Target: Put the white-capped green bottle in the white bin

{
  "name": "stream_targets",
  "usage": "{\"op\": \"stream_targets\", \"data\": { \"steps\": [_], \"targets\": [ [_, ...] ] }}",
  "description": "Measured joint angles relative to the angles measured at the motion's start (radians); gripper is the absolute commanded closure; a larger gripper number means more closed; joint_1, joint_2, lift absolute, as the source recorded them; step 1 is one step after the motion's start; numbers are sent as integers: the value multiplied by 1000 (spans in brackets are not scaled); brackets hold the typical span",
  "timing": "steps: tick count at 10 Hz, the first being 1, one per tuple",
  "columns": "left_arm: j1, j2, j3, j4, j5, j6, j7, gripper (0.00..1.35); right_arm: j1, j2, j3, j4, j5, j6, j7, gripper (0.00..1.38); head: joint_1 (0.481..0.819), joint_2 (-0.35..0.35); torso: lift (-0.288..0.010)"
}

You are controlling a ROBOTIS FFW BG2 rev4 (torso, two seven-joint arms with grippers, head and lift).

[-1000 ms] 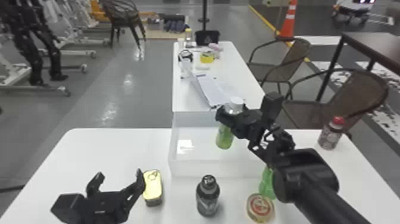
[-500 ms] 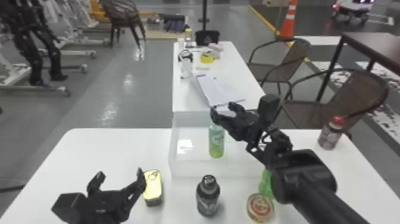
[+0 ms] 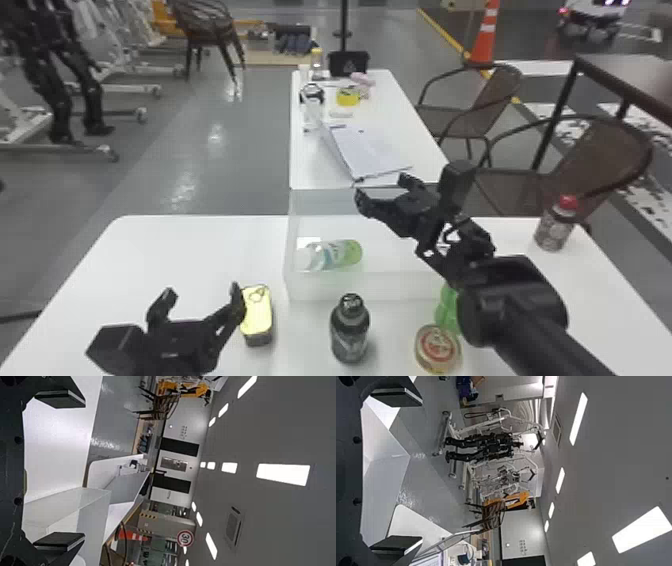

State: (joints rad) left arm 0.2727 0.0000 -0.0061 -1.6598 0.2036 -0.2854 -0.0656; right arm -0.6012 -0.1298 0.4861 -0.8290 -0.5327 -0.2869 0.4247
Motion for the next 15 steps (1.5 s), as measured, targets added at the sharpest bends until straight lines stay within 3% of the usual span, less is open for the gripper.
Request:
{"op": "stream_targets", "data": {
  "steps": [2, 5, 7, 11, 15],
  "targets": [
    [3, 0, 0, -1, 3, -6, 0, 125, 88, -16, -94, -118, 43, 16, -14, 78, 549, 0, -100],
    [4, 0, -2, -6, -2, -6, 3, 125, 321, -62, -251, -477, 155, 148, -137, 78, 549, 0, -100],
    [5, 0, -5, -7, -5, -7, 4, 125, 464, -76, -329, -656, 168, 212, -148, 84, 549, 0, -100],
    [9, 0, -4, -8, -8, -15, 6, 125, 754, -58, -429, -881, 200, 265, -189, 85, 549, 0, -100],
    [8, 0, -6, -8, -24, -18, 6, 125, 899, -54, -475, -996, 228, 314, -187, 85, 549, 0, -100]
  ]
}}
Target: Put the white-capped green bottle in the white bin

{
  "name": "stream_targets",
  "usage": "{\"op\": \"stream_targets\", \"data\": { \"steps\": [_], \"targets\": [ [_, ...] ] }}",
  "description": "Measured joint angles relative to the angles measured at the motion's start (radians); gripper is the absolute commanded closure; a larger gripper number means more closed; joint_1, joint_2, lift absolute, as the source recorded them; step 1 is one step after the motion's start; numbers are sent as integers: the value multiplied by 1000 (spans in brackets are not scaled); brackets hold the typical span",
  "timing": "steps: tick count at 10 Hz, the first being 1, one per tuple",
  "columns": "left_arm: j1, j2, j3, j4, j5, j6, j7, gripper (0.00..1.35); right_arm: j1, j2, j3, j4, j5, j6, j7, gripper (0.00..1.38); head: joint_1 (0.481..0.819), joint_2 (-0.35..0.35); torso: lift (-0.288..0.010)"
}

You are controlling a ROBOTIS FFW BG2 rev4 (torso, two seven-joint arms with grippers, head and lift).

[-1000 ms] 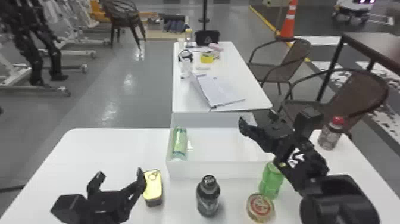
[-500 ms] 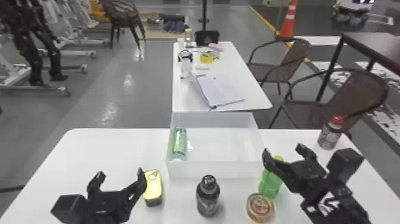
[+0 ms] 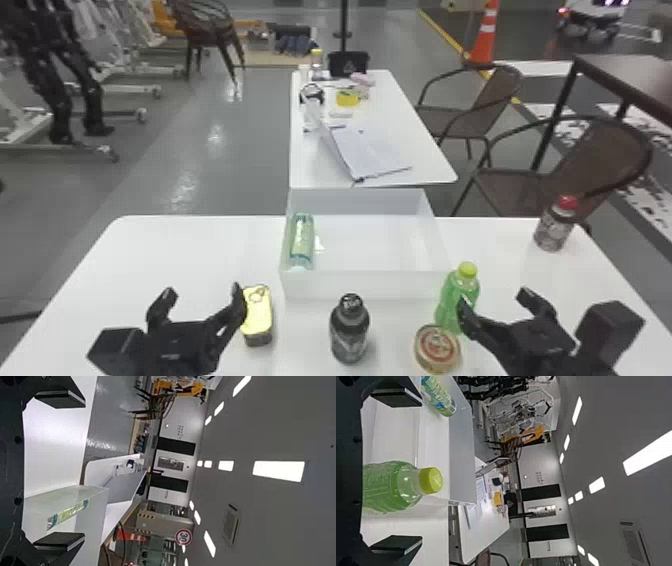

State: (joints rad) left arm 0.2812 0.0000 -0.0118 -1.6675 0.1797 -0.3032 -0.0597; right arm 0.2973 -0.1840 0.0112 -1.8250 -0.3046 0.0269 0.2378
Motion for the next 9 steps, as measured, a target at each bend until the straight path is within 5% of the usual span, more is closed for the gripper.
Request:
{"op": "stream_targets", "data": {
  "steps": [9],
  "targets": [
    [4, 0, 6, -2, -26, -3, 0, 125, 67, 10, -17, -51, 52, 18, -13, 82, 549, 0, -100]
  ]
}}
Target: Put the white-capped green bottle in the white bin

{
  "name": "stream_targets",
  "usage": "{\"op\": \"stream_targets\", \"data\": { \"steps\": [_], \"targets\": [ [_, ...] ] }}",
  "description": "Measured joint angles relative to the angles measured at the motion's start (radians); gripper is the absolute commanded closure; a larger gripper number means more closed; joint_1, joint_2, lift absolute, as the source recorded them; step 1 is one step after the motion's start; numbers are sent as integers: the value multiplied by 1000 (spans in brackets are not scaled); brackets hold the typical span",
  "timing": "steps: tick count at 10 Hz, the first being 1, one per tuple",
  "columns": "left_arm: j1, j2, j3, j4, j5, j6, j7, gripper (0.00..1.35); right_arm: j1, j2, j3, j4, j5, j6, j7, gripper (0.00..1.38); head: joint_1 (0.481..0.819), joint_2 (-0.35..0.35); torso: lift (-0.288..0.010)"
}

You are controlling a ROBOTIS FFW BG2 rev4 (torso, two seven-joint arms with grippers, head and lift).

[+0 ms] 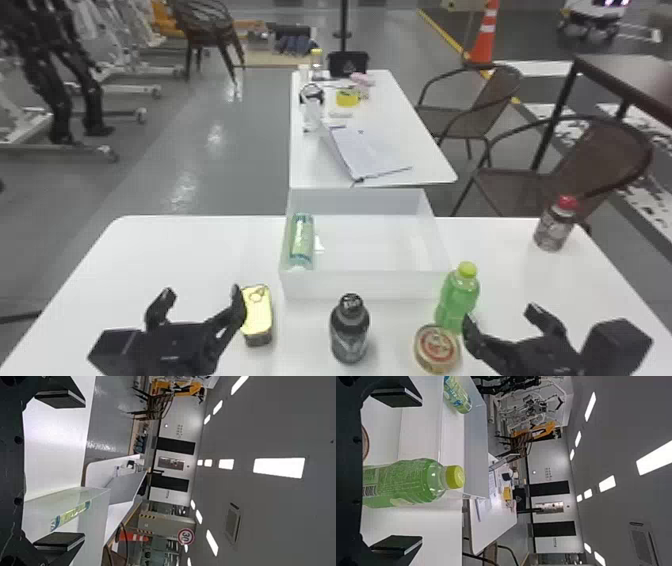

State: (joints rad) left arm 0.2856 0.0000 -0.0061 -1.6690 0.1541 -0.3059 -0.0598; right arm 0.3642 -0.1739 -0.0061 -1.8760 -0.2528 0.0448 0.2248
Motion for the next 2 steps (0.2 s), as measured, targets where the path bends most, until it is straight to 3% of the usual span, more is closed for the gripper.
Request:
{"op": "stream_targets", "data": {
  "steps": [2],
  "targets": [
    [1, 0, 3, -3, -3, 1, 0, 125, 0, 3, 0, -2, 16, -3, -1, 84, 549, 0, -100]
  ]
}}
